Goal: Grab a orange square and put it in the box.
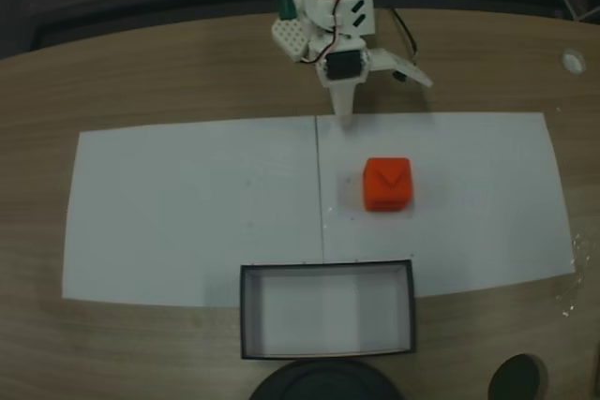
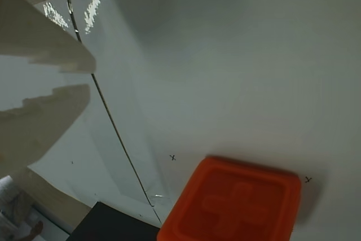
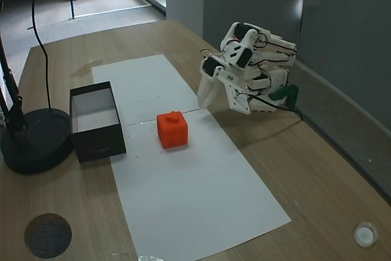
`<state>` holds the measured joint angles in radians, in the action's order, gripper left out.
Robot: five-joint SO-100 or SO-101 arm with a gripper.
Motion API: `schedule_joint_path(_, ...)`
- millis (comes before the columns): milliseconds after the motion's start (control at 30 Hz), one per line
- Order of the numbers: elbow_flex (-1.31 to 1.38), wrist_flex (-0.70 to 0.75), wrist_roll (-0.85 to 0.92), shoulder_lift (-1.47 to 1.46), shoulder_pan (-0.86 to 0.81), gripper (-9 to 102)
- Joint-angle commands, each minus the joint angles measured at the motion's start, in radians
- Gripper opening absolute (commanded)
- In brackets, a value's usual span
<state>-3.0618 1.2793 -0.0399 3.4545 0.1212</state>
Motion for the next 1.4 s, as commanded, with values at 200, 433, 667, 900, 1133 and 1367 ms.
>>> schedule_joint_path(200,0.066,0.006,0.002,0.023,-0.005,2)
schedule_joint_path(433,0.241,-0.164,0.121,0.014,-0.087,21)
schedule_joint_path(667,0.414,-0.204,0.209,-0.14,-0.006,25)
schedule_joint_path(900,0.718,-0.164,0.16,-0.818,0.008,36)
schedule_joint_path(1133,1.062,-0.003,0.092,-1.419,0.084,37)
schedule_joint_path(1367,1.221,0.032,0.051,-1.718,0.175,37)
